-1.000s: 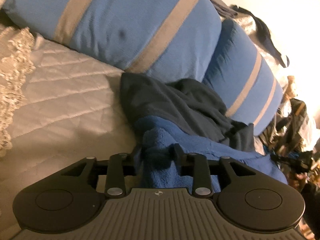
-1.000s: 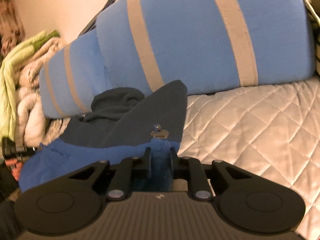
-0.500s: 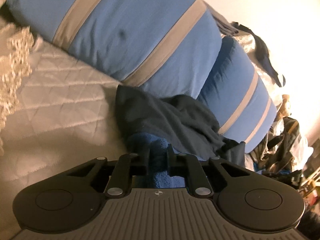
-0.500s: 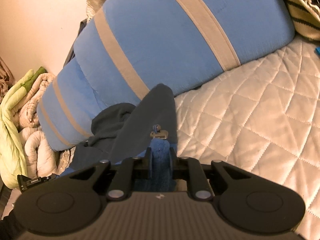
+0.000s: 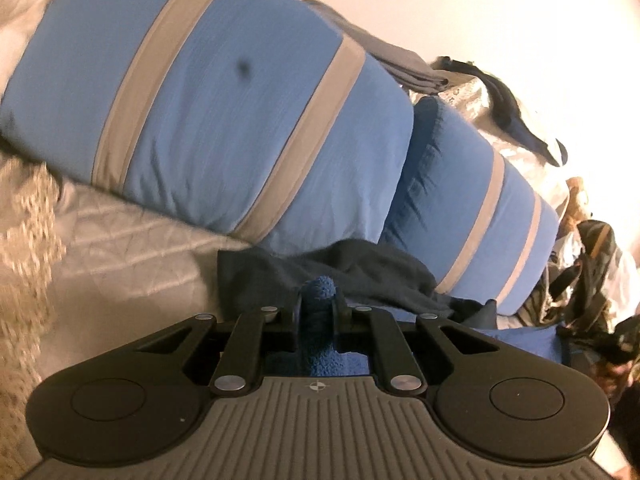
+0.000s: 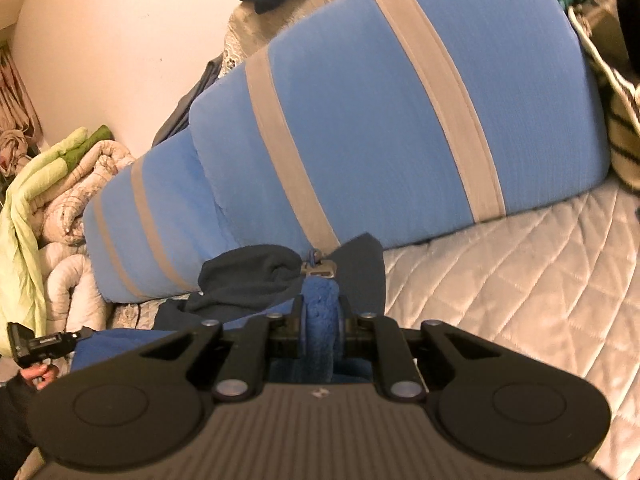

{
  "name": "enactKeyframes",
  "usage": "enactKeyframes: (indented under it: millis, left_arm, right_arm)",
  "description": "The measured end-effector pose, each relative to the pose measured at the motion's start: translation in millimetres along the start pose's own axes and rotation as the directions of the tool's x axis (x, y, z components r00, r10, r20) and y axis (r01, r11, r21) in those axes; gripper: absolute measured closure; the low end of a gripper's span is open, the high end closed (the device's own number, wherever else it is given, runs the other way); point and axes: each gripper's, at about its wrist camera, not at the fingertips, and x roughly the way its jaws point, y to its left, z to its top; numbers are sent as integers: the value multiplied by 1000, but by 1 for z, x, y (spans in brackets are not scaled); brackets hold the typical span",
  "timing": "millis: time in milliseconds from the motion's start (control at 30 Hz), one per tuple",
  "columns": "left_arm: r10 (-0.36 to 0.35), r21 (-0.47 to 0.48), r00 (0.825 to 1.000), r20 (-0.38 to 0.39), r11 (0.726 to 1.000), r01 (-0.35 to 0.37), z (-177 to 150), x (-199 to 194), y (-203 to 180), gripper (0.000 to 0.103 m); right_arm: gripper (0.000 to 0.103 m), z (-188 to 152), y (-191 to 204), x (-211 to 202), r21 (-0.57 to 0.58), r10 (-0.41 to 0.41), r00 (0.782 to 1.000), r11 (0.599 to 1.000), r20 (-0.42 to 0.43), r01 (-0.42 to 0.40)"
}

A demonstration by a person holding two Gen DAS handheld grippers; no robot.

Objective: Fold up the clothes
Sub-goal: 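Lift the held jacket edge with both grippers and fold it toward the pillows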

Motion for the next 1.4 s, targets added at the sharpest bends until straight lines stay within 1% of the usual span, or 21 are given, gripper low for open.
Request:
enactKeyframes:
  millis: [200,433,633,800,900,1000,1100,1400]
  left_arm:
    - [35,65,999,16,997,-36,15,4,-13,89]
    - [81,142,996,30,986,-84,22,18,-25,89]
    - [123,154,992,26,980,-125,27,36,-25,89]
    - [134,143,990,37,980,-138,36,48,-22,89]
    - [152,156,987,43,975,-157,42,58,-23,89]
    - [170,148,984,51,973,-176,47,66,-22,89]
    - [183,119,982,51,975,-188,51,75,-18,89]
    - [227,121,973,52,965,-232,61,101,-12,89]
  right_arm:
    - [90,10,11,2,-45,-32,999,998,19,33]
    - [90,16,17,8,-94,-81,996,992,31,83]
    - [90,20,16,21,-115,-118,993,986,29,121]
    - [90,32,17,34,-134,-139,990,981,38,143]
    - [90,39,20,43,-157,-158,987,974,43,163]
    - [90,47,23,52,-169,-176,983,969,49,182]
    - [90,53,24,64,-170,-192,980,965,53,199]
    - [90,66,23,98,-159,-228,972,959,66,235]
